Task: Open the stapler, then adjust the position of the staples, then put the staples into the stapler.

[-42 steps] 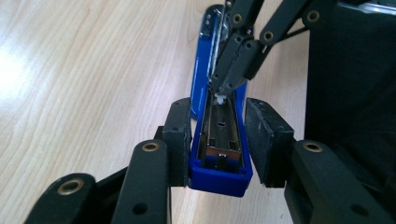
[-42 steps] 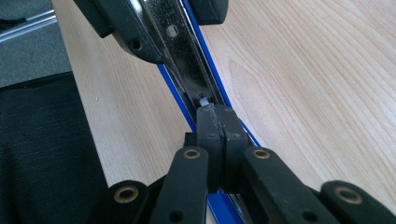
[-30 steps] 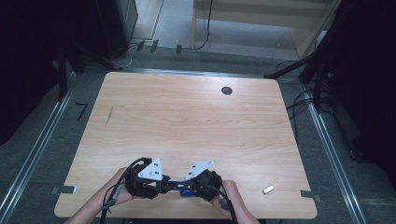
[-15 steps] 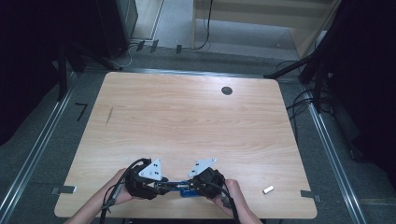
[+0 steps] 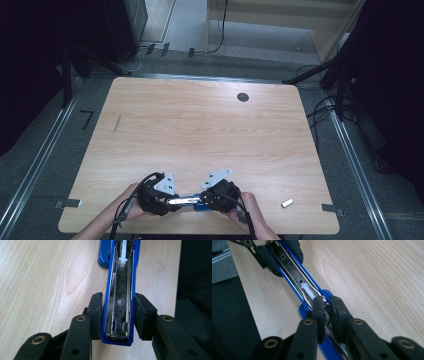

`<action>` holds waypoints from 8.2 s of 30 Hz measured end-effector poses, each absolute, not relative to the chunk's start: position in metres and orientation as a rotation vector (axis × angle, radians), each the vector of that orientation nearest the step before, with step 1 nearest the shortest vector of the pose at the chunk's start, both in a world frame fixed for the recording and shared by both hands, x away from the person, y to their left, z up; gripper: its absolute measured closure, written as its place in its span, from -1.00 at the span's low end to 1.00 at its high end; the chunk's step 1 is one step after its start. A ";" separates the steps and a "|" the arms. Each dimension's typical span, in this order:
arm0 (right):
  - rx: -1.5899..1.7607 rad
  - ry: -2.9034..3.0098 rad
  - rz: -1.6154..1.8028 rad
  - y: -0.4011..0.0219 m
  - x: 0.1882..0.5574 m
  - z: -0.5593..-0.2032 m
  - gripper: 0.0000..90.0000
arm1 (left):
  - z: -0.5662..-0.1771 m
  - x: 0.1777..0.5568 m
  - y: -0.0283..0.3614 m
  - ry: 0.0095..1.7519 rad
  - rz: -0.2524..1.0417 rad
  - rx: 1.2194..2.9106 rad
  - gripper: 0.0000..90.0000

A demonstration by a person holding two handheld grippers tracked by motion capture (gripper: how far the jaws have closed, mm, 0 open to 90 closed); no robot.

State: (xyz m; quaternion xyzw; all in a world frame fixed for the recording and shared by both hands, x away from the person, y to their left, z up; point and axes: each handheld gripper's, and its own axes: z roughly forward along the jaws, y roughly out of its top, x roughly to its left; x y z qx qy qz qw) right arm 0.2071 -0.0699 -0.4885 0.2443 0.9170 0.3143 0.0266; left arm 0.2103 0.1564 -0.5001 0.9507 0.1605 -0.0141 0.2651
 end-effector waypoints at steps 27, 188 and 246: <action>1.064 2.710 0.965 -0.155 0.226 -0.467 -0.61 | -0.500 0.212 0.155 0.407 -0.026 2.573 0.40; 1.344 2.624 0.546 -0.262 0.215 -0.501 0.77 | -0.505 0.212 0.148 0.390 -0.022 2.596 0.41; 0.947 2.735 0.825 -0.196 0.233 -0.476 0.77 | -0.506 0.227 0.147 0.357 -0.055 2.603 0.35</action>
